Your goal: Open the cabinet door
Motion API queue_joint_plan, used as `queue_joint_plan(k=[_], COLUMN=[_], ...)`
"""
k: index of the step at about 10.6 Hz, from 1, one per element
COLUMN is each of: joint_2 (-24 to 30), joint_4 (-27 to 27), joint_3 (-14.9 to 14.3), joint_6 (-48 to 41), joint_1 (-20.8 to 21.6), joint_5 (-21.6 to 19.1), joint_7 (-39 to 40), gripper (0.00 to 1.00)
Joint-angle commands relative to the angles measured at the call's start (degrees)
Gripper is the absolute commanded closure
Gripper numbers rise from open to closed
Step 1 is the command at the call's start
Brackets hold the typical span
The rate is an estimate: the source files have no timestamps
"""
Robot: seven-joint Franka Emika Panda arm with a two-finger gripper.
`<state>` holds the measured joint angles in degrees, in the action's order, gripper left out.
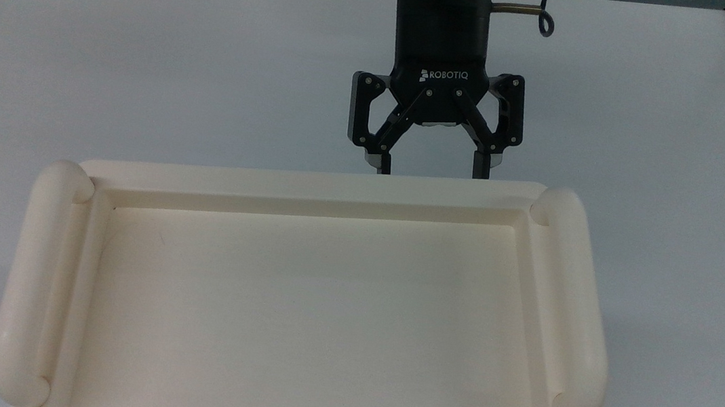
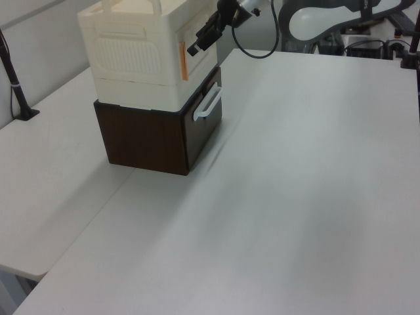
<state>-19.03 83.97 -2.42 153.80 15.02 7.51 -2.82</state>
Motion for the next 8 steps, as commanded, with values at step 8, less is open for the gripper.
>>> queue_joint_plan(k=[8], joint_2=[-3.56], joint_4=[-2.32], joint_3=[-0.74], joint_6=[4.75], joint_1=[1.60], joint_5=[4.27], joint_7=[-4.82], gripper=[0.48])
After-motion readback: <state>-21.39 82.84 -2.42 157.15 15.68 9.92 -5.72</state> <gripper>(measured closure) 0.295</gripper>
